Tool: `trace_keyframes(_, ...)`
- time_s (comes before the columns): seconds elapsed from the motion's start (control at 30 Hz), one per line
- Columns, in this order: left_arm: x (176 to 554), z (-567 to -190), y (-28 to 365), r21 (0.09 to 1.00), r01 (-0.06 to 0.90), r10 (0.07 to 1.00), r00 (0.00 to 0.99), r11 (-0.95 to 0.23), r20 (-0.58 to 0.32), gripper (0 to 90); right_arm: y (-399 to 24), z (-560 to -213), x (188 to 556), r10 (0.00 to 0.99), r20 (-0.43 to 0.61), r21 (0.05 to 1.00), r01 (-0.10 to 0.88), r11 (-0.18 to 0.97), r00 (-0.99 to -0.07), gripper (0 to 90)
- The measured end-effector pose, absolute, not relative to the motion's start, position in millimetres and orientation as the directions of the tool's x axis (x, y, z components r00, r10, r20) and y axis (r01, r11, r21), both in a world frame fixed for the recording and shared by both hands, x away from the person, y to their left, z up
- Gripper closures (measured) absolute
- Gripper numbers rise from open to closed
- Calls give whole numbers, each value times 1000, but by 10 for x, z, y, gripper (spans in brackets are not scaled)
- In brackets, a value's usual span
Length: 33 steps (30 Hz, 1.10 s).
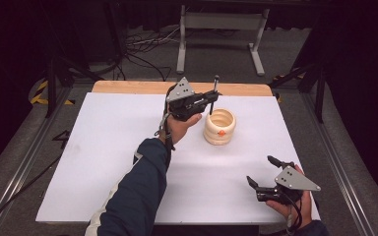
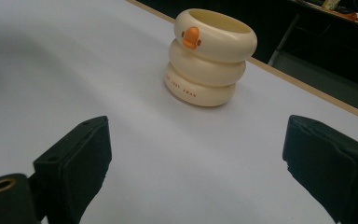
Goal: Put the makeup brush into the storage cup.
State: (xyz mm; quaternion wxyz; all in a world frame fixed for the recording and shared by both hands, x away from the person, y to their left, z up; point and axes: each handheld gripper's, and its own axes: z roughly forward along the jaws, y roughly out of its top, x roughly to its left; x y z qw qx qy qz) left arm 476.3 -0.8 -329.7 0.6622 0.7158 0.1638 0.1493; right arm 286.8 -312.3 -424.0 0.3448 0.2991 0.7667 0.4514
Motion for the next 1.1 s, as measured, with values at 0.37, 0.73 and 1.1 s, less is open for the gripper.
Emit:
trace_keyframes(0.37, 4855, -3423, -224, 996, 35, 413, 911, -77, 0, 836, -3144, -4237, 2866, 772, -259, 901, 142, 409, -581, 91)
trace_keyframes(0.73, 4905, -3591, -432, 992, 19, 401, 916, -121, 31, 836, -3149, -4233, 2857, 771, -263, 902, 137, 410, -580, 99)
trace_keyframes(1.1, 4972, -3731, -450, 989, 37, 415, 909, -143, 26, 835, -3140, -4235, 2860, 768, -267, 900, 134, 415, -582, 100)
